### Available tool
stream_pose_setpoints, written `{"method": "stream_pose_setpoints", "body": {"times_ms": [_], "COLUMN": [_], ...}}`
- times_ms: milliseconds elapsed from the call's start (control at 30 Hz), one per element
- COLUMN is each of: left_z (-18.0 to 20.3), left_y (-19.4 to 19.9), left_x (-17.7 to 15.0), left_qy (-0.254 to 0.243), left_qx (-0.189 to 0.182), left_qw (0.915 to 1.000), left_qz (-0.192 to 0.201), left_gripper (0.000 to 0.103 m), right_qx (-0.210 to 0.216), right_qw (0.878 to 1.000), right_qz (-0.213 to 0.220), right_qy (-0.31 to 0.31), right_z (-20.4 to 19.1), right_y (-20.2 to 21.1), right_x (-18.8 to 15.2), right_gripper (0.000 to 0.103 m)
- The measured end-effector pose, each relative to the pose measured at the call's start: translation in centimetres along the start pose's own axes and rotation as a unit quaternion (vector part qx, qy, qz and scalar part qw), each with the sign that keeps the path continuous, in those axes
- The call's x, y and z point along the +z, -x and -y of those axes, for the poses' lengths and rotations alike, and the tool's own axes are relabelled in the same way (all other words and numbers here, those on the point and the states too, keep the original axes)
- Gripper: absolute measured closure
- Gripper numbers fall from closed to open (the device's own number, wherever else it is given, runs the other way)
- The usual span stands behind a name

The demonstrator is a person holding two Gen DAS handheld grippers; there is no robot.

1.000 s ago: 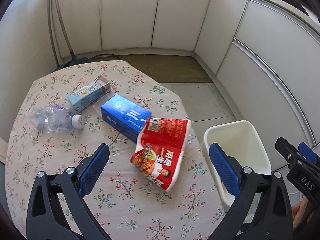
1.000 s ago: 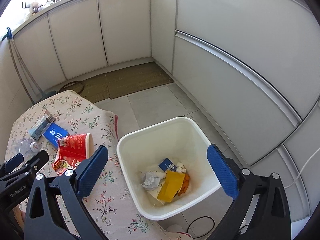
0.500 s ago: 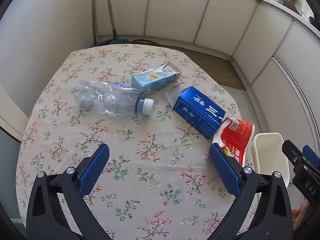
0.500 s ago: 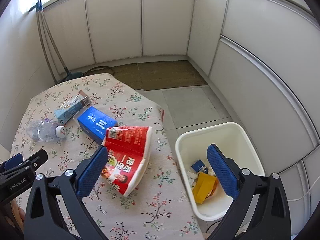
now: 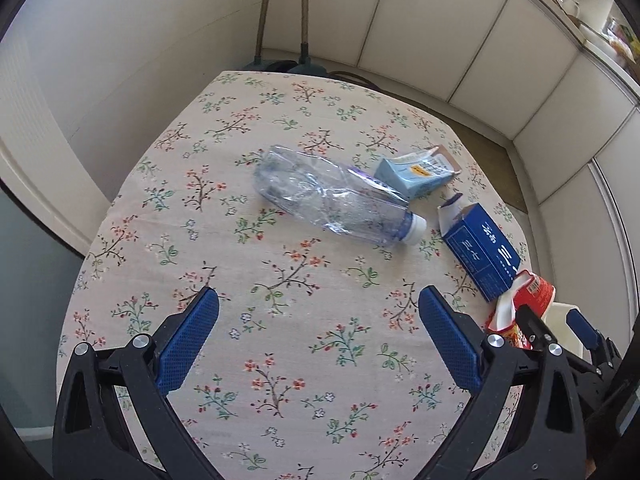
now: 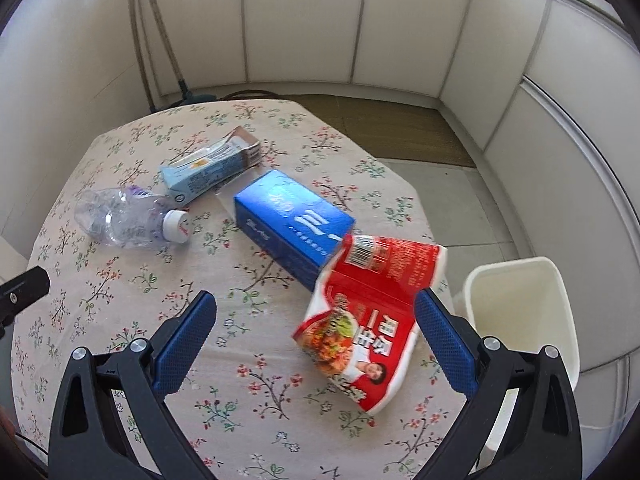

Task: Collect trash
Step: 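Grasp the clear plastic bottle with the right tool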

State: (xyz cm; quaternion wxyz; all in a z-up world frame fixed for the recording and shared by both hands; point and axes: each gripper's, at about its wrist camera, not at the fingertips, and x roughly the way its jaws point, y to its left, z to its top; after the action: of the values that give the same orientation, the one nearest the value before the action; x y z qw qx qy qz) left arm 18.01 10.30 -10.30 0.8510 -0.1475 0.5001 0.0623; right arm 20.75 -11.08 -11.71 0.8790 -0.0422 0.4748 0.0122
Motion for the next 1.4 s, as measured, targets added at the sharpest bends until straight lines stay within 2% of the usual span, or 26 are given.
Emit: {"method": "stream_pose_setpoints", "body": {"times_ms": [133,267,333,467,567,633,767,900,933,967,1000,1033,1067,1133,1233,1400], "left_z": [-3.1,-5.3,-6.3,-7.7,-8.8,-9.6,-10.8,-11.5,-11.7,-11.9,-12.1,-12.4,-12.7,-12.9,-12.9,-11.9], "left_y": [0.8,1.4,1.6,1.9,2.3,2.7,3.9,4.2,4.1,3.9,3.8,3.7,3.7,3.9,4.4,4.6], "left_x": [1.1,2.1,2.5,3.0,3.3,3.5,3.9,4.1,4.2,4.2,4.3,4.3,4.3,4.5,4.7,4.9], "left_qy": [0.045,0.077,0.091,0.106,0.118,0.130,0.146,0.152,0.154,0.156,0.158,0.163,0.167,0.174,0.178,0.169], "left_qx": [0.007,0.004,0.001,0.000,0.001,-0.003,-0.010,-0.016,-0.016,-0.015,-0.014,-0.015,-0.015,-0.017,-0.021,-0.025], "left_qw": [0.9990,0.9970,0.9958,0.9943,0.9929,0.9914,0.9887,0.9875,0.9873,0.9871,0.9867,0.9859,0.9852,0.9837,0.9824,0.9836], "left_qz": [0.002,0.009,0.009,0.012,0.017,0.020,0.035,0.038,0.038,0.036,0.034,0.034,0.034,0.039,0.052,0.059], "left_gripper": [0.007,0.007,0.007,0.007,0.007,0.007,0.007,0.007,0.007,0.007,0.007,0.007,0.007,0.007,0.007,0.007], "right_qx": [0.051,0.084,0.093,0.104,0.107,0.106,0.096,0.089,0.093,0.109,0.134,0.163,0.149,0.145,0.169,0.213], "right_qw": [0.997,0.987,0.977,0.947,0.925,0.910,0.889,0.878,0.880,0.886,0.890,0.894,0.898,0.907,0.923,0.942], "right_qz": [-0.012,-0.011,-0.015,-0.005,-0.008,-0.017,-0.035,-0.055,-0.054,-0.052,-0.060,-0.072,-0.061,-0.056,-0.058,-0.071], "right_qy": [0.051,0.136,0.189,0.303,0.366,0.400,0.447,0.466,0.462,0.448,0.432,0.412,0.409,0.392,0.340,0.249], "right_z": [-3.2,-7.6,-10.0,-14.9,-17.9,-19.7,-22.3,-23.9,-24.0,-23.9,-23.7,-23.4,-23.3,-22.9,-20.8,-16.8], "right_y": [-1.4,-2.9,-3.6,-4.3,-5.2,-6.3,-8.6,-10.8,-11.1,-11.0,-11.0,-10.9,-10.7,-10.4,-9.9,-7.9], "right_x": [0.9,2.4,3.1,4.6,5.6,5.9,6.0,5.4,5.3,5.5,5.7,5.8,5.6,5.0,4.2,3.1], "right_gripper": [0.007,0.007,0.007,0.007,0.007,0.007,0.007,0.007,0.008,0.016,0.028,0.055,0.066,0.069,0.069,0.074]}}
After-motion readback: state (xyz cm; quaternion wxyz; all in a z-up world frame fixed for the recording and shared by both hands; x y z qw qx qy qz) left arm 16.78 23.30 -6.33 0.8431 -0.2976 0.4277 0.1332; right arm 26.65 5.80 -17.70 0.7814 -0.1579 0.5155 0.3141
